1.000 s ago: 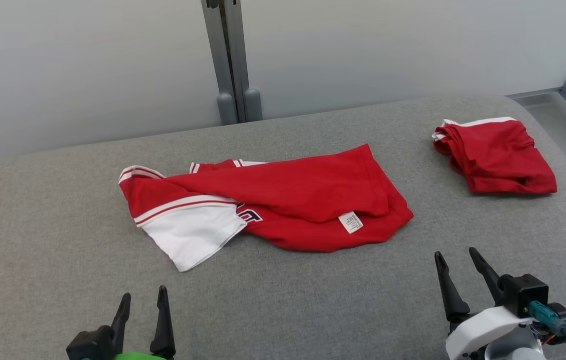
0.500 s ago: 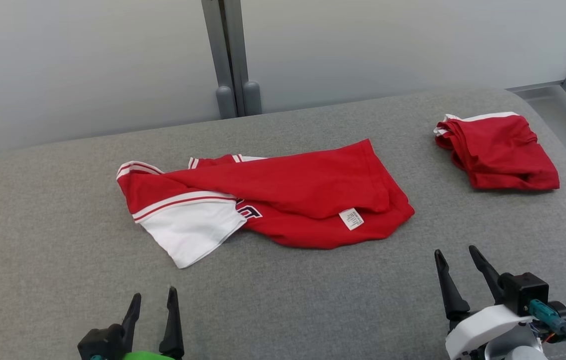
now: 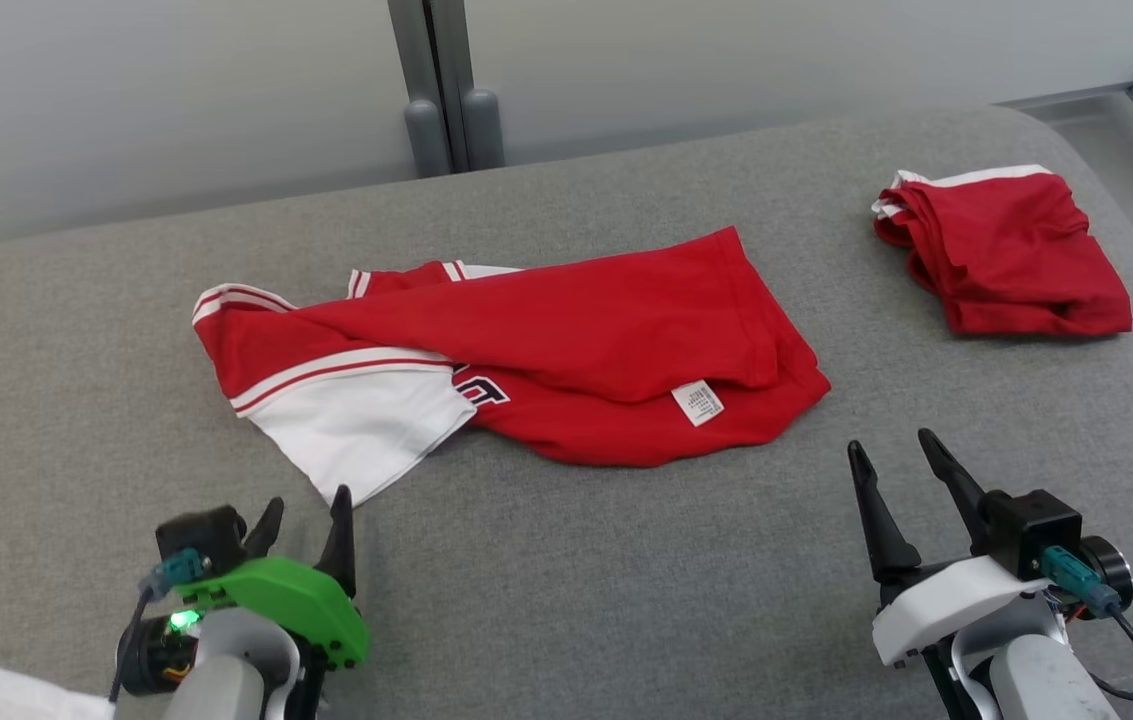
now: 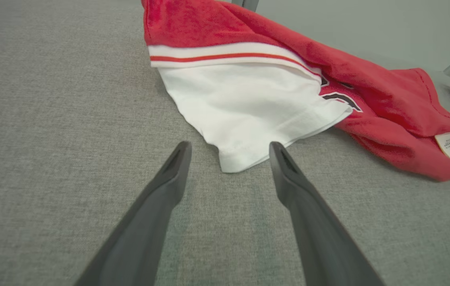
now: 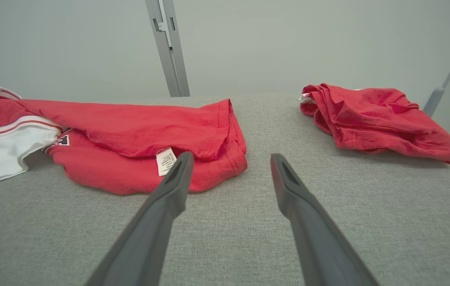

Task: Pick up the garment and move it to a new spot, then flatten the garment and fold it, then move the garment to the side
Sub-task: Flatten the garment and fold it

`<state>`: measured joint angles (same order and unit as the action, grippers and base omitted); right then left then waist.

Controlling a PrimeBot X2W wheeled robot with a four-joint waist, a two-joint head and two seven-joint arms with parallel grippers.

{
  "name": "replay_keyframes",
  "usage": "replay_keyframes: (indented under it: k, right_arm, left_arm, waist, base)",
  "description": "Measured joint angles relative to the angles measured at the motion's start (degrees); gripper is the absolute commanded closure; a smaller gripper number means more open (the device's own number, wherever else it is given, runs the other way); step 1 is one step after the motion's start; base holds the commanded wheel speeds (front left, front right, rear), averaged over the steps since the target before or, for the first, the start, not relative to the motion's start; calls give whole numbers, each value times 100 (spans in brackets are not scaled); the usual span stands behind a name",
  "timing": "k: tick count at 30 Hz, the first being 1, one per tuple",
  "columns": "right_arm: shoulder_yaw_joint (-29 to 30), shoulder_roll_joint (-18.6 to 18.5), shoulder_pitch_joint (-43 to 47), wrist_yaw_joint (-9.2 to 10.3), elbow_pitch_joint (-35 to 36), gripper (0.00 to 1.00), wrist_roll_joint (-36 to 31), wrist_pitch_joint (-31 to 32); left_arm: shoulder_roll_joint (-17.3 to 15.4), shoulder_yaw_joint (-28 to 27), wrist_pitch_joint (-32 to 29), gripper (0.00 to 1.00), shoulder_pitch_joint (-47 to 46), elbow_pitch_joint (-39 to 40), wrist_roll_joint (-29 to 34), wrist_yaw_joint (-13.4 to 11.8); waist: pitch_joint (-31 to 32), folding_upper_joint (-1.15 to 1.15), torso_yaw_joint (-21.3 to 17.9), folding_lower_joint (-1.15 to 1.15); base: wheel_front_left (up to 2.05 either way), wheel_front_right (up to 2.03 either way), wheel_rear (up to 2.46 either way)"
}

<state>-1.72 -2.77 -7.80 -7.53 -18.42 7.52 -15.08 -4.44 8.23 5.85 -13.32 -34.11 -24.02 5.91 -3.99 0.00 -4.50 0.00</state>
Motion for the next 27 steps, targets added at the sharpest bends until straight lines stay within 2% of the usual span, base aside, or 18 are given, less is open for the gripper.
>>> replay_keyframes:
  k: [7, 12, 13, 14, 15, 16, 19, 20, 21, 27]
  right_arm:
    - [-102, 0, -165, 0, -31, 0, -4, 0]
    - [-125, -2, -225, 0, -42, 0, 4, 0]
    - [-129, -1, -225, 0, -43, 0, 5, 0]
    - [-130, -1, -226, 0, -44, 0, 7, 0]
    - [-130, -1, -227, 0, -45, 0, 8, 0]
    - [-126, -1, -229, 0, -46, 0, 9, 0]
    - [-118, -1, -283, 0, -86, 0, 11, -1]
    - [-124, -3, -315, 0, -113, 0, 14, 0]
    - [-145, -3, -369, 0, -159, 0, 38, -1]
    - [-353, -2, -935, 0, -750, 0, 355, 1]
  left_arm:
    - [-53, -68, -790, 0, -687, -508, -240, -15]
    - [-30, -68, -960, 0, -820, -681, -334, -96]
    - [-29, -68, -983, 4, -834, -700, -361, -109]
    - [-24, -63, -985, 17, -847, -714, -367, -121]
    - [-15, -58, -982, 40, -849, -720, -397, -120]
    - [1, -75, -979, 53, -850, -723, -465, -114]
    - [31, -74, -894, 78, -853, -736, -575, -86]
    - [40, -64, -871, 96, -856, -737, -594, -79]
    - [56, -52, -806, 100, -859, -736, -611, -71]
    - [108, -15, -446, 100, -900, -630, -739, -29]
  waist:
    - [-341, 0, -111, 0]
    - [-472, 0, -213, 0]
    - [-485, 0, -227, 0]
    - [-499, 0, -241, 0]
    - [-508, 0, -252, 0]
    - [-514, 0, -257, 0]
    - [-511, 0, -245, 0]
    - [-510, 0, -237, 0]
    - [-510, 0, -225, 0]
    - [-519, 0, -122, 0]
  base:
    - [0, 0, 0]
    - [0, 0, 0]
    - [0, 0, 0]
    - [0, 0, 0]
    - [0, 0, 0]
    - [0, 0, 0]
    - [0, 0, 0]
    - [0, 0, 0]
    - [0, 0, 0]
    - [0, 0, 0]
